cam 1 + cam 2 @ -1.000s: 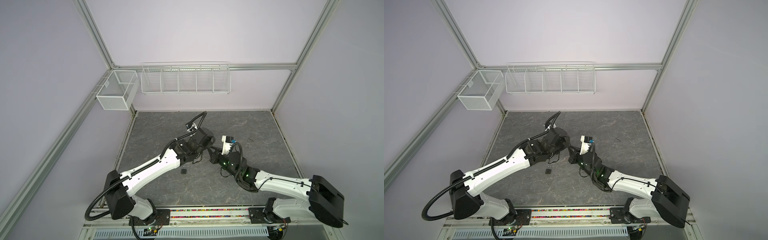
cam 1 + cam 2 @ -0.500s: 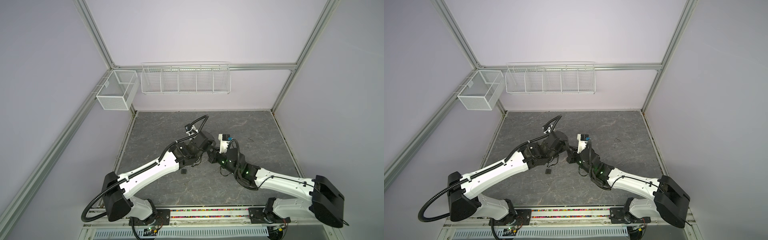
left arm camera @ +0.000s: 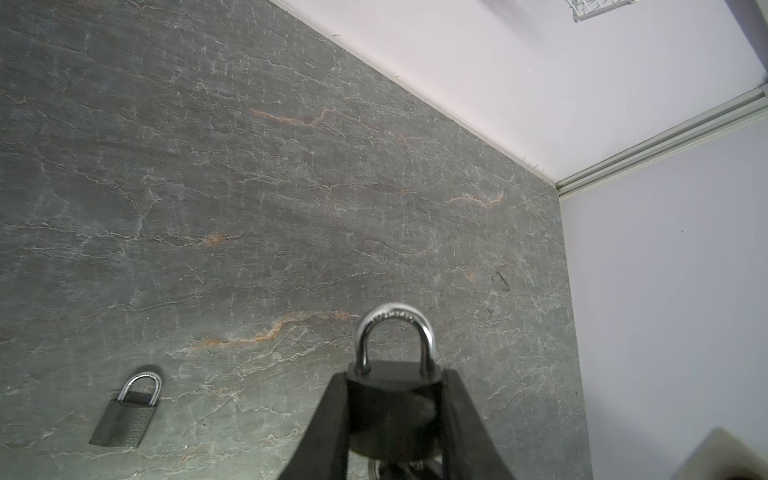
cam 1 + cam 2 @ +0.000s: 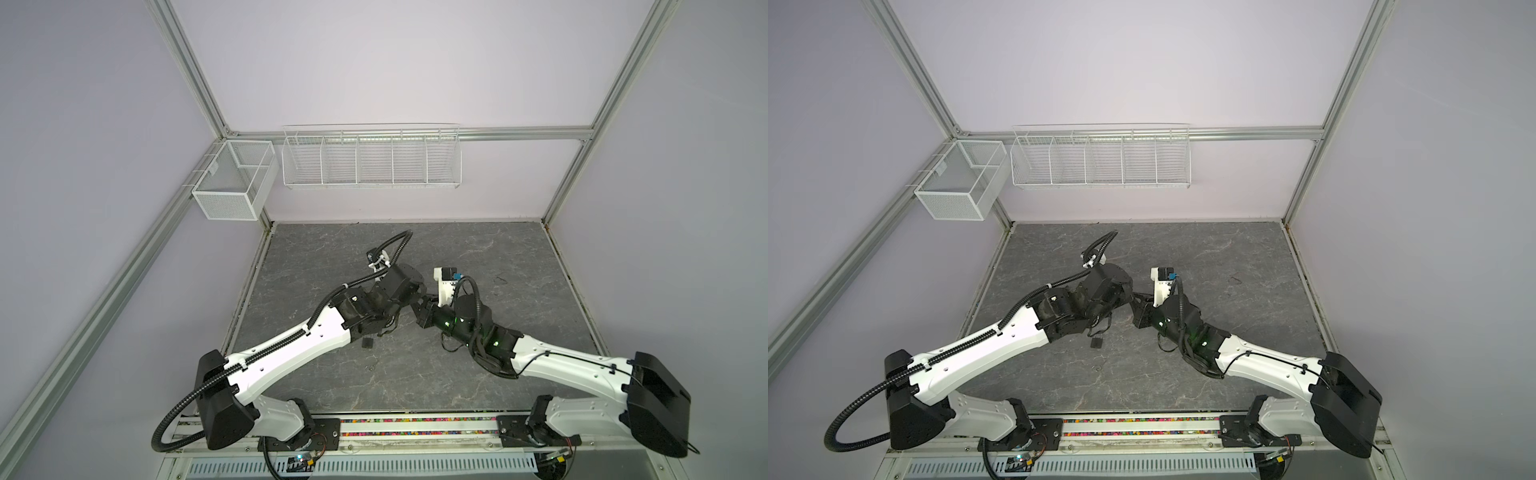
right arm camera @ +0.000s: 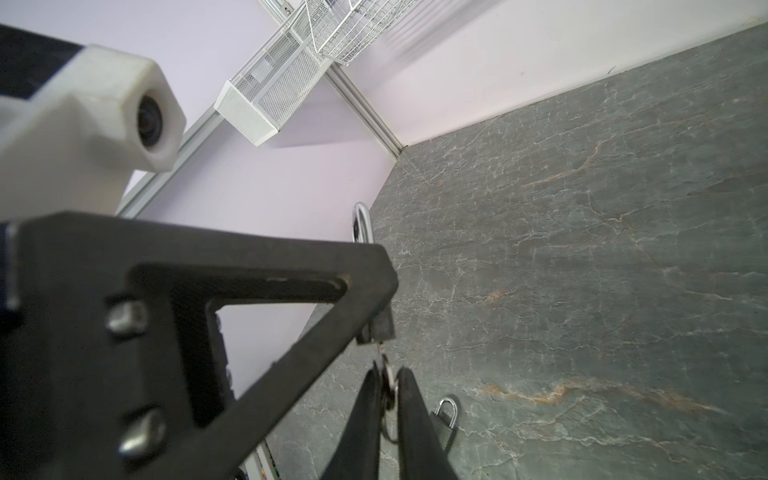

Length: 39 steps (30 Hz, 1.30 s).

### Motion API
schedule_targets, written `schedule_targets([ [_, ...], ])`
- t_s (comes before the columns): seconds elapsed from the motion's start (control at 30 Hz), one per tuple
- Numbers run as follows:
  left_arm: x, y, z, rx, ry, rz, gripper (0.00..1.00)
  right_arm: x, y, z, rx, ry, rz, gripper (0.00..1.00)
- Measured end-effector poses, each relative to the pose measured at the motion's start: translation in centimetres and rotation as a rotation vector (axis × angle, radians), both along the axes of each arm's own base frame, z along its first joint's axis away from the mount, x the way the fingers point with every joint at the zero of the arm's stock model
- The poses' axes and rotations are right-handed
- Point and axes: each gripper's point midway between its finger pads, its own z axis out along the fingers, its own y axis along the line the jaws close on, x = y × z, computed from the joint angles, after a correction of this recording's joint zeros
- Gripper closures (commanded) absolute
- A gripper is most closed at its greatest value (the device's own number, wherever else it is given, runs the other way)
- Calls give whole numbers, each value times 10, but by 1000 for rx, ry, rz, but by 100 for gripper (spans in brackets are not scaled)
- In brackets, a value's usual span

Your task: Unlock with the key

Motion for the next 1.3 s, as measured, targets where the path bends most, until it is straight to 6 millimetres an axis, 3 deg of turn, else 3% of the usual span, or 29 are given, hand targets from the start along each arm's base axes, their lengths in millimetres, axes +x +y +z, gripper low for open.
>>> schedule_targets([
  [0.2,3,5,4,-7,-5,6,100,-4,-3,4,6,-20,14,80],
  [0.4,3,7,8,-18,-8,7,100,-7,-3,1,-2,-28,37,85],
  [0.8,-1,6,9,-43,-2,-16,100,-6,-1,17,46,-81,67,87],
  [1.3,-1,4,9,-53,2,-23,100,-2,3,14,50,-84,76,94],
])
